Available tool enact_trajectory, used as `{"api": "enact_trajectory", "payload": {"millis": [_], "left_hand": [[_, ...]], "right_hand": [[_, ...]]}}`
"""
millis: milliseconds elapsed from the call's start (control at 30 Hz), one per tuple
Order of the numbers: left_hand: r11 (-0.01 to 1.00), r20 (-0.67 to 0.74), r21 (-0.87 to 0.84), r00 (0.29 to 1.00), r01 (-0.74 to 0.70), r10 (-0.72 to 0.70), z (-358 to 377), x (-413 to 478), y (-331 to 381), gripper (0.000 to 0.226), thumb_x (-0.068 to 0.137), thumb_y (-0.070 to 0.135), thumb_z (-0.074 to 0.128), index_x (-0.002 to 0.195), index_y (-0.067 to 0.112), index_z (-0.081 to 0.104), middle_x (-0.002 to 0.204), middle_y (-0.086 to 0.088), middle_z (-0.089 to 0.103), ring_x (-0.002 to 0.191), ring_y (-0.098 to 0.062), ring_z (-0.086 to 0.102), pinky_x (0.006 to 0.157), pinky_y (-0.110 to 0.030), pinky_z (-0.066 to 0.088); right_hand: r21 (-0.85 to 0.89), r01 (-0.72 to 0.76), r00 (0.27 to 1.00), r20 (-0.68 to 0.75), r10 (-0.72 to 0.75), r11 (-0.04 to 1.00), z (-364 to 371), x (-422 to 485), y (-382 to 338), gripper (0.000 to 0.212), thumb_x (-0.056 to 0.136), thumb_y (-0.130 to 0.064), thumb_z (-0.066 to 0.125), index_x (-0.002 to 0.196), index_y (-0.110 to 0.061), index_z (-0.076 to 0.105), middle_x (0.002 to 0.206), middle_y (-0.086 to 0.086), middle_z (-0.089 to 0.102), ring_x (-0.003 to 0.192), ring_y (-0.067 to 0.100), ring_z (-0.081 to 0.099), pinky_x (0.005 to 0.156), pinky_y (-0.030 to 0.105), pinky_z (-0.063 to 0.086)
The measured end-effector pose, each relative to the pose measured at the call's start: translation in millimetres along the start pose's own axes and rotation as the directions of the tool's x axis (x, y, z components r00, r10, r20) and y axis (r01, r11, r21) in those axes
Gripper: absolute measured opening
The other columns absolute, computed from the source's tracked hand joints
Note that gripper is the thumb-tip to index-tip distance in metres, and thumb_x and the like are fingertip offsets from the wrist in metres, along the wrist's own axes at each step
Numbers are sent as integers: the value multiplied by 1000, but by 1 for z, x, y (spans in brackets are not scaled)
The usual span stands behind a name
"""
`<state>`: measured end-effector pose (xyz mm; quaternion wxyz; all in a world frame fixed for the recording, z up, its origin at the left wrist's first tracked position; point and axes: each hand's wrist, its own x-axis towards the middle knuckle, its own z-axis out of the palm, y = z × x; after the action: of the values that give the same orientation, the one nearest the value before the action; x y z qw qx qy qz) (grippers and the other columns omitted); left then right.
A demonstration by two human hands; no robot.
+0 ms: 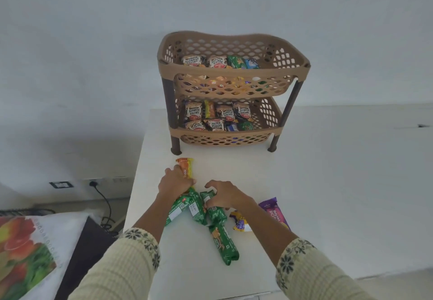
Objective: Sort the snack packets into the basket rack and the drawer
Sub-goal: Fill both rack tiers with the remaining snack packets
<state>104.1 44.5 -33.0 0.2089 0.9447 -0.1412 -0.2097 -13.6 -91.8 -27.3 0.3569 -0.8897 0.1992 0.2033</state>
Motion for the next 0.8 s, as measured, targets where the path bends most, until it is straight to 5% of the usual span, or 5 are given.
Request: {"api": "enact_trajectory", "payload": {"millis": [133,300,567,800], "left_hand": [[998,-13,11,998,-58,58,-2,3,0,48,73,32,71,114,13,53,103,-9,60,94,-28,60,77,-35,49],[992,-73,-96,995,-82,75,-9,-4,0,42,71,27,70,111,21,59,86,1,62,78,-20,59,67,-28,44],[970,-9,-174,986,-168,169,-22,-22,31,56,70,40,70,123,33,54,102,6,69,90,-19,65,76,-28,48],[907,-126,-268,945,-326,302,-28,-26,101,50,74,42,72,122,38,59,95,13,64,90,-15,64,74,-28,48]], "right_hand": [[47,-1,995,-100,6,999,5,0,2,58,74,-29,71,129,-24,53,125,10,57,90,22,58,61,25,45],[259,16,953,-297,64,966,-14,-4,9,49,76,-25,70,123,-22,57,106,6,60,87,24,63,73,33,58],[384,166,793,-600,109,908,-86,-7,26,44,80,-21,67,123,-22,59,102,1,61,90,21,63,76,37,59],[340,255,700,-711,70,905,-150,7,41,46,80,-24,68,124,-19,58,106,1,60,97,22,61,81,37,54]]}}
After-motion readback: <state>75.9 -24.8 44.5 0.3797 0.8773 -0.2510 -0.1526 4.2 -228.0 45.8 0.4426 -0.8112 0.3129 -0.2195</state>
